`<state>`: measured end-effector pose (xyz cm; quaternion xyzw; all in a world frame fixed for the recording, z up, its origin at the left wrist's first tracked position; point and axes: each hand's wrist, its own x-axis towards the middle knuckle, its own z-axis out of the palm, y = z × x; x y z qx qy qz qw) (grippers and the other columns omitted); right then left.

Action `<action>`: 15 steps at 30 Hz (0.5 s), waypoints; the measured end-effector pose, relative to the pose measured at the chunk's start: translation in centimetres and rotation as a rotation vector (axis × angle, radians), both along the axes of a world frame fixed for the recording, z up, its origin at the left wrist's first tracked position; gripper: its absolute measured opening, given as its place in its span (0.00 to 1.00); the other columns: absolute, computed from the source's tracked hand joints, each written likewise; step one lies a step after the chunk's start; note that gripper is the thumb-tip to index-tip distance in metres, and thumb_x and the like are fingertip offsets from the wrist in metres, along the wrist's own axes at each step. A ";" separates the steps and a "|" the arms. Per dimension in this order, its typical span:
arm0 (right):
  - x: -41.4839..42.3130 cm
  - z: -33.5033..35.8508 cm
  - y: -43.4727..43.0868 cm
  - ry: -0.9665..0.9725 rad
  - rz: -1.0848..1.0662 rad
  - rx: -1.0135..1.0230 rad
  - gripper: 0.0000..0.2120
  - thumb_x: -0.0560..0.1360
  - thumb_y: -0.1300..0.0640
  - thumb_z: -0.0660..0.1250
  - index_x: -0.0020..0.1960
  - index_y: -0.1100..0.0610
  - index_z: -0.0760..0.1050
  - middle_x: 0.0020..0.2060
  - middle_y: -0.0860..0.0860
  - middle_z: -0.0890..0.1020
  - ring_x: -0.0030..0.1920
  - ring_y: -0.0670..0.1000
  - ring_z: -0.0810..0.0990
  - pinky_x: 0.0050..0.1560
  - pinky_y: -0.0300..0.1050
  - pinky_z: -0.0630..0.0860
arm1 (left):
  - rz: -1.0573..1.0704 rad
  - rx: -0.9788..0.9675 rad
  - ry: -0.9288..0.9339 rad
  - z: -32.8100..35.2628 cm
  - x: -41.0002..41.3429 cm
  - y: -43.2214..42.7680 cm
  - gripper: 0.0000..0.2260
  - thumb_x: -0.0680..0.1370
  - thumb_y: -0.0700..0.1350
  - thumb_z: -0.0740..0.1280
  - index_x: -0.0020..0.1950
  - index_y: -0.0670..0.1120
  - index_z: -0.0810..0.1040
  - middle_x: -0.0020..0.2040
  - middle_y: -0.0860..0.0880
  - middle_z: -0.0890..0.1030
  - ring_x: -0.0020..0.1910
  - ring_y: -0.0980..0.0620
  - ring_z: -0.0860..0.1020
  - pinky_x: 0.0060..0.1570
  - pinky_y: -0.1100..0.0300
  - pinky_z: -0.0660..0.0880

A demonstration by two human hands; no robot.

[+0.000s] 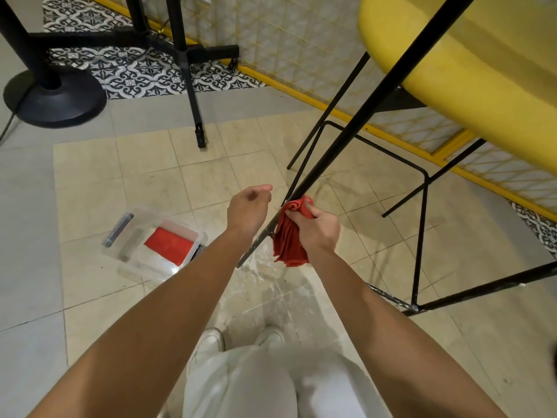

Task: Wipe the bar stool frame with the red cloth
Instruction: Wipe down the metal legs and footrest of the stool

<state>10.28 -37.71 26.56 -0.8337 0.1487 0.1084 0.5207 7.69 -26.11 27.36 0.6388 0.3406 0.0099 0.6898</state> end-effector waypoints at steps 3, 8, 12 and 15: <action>0.4 0.2 -0.6 -0.112 -0.039 0.121 0.20 0.67 0.55 0.76 0.57 0.53 0.80 0.31 0.33 0.76 0.38 0.39 0.77 0.47 0.37 0.75 | 0.004 -0.003 -0.004 -0.2 0.3 0.1 0.12 0.78 0.43 0.60 0.56 0.50 0.80 0.54 0.50 0.81 0.55 0.55 0.75 0.61 0.61 0.69; 0.7 -0.3 -0.5 -0.130 -0.019 0.137 0.17 0.66 0.53 0.77 0.54 0.52 0.82 0.34 0.34 0.79 0.40 0.36 0.79 0.46 0.34 0.75 | 0.008 -0.016 -0.029 -0.7 0.6 -0.6 0.11 0.79 0.44 0.60 0.55 0.50 0.80 0.50 0.51 0.81 0.50 0.56 0.77 0.48 0.71 0.73; 0.8 -1.6 -0.1 0.001 0.024 0.017 0.17 0.65 0.50 0.76 0.54 0.49 0.82 0.40 0.40 0.82 0.46 0.46 0.81 0.48 0.40 0.76 | 0.012 -0.032 -0.012 -1.4 0.4 -1.2 0.11 0.79 0.43 0.60 0.55 0.49 0.80 0.48 0.50 0.80 0.38 0.61 0.75 0.25 0.78 0.68; 0.6 -2.0 0.0 0.036 0.061 -0.051 0.20 0.67 0.50 0.75 0.58 0.49 0.80 0.42 0.41 0.80 0.47 0.45 0.78 0.46 0.36 0.70 | 0.022 -0.021 0.002 -1.7 0.4 -1.3 0.10 0.78 0.43 0.60 0.54 0.51 0.80 0.49 0.50 0.81 0.38 0.61 0.75 0.31 0.75 0.70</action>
